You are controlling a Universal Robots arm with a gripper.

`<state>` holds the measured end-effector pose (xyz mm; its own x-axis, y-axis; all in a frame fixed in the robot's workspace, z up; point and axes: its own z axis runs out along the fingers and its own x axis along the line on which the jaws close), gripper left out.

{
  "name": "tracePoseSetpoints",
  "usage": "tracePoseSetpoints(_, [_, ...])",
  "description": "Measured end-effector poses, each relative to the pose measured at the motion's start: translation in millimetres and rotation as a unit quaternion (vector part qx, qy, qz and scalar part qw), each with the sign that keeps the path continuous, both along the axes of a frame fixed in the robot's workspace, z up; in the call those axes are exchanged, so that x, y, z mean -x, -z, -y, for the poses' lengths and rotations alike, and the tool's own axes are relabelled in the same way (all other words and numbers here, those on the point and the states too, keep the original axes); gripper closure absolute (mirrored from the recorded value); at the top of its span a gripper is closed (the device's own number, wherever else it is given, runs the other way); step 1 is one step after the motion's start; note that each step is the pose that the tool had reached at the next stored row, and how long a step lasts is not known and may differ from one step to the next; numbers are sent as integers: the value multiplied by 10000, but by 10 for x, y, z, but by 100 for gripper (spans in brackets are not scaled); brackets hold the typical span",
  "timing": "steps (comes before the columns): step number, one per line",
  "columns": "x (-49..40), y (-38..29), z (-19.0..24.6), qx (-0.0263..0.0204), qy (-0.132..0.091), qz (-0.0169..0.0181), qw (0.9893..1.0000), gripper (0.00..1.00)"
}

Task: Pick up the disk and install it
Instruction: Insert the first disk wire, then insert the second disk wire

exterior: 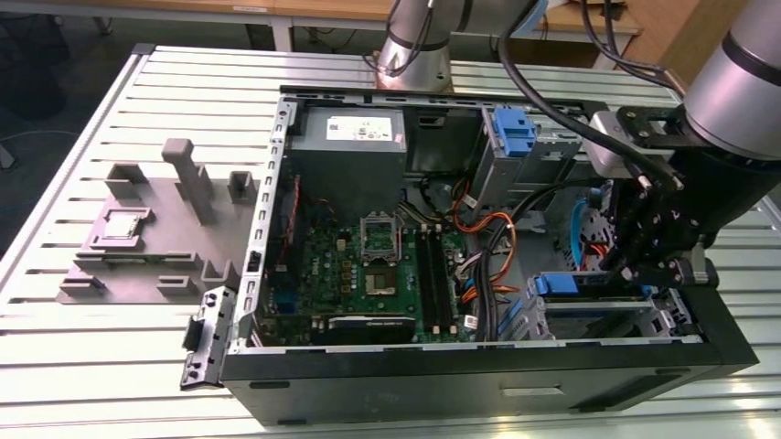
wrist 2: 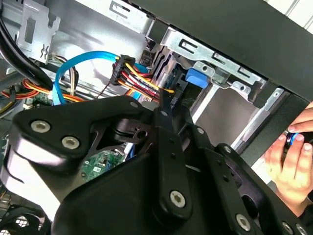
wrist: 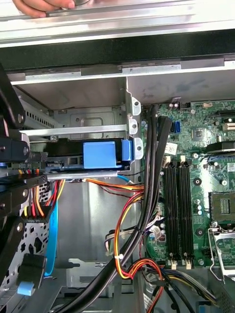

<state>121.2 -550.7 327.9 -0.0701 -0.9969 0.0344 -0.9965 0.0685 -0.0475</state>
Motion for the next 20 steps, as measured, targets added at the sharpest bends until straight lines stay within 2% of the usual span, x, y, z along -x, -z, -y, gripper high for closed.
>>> tracePoseSetpoints(9, [0,-108,0,0,0,-4,10000,76])
tracePoseSetpoints(11, [-2,-108,0,-2,0,-8,10000,77])
tracePoseSetpoints(13, [-4,-110,0,-3,0,-10,10000,90])
tracePoseSetpoints(20, [-8,-110,0,-5,0,-10,10000,90])
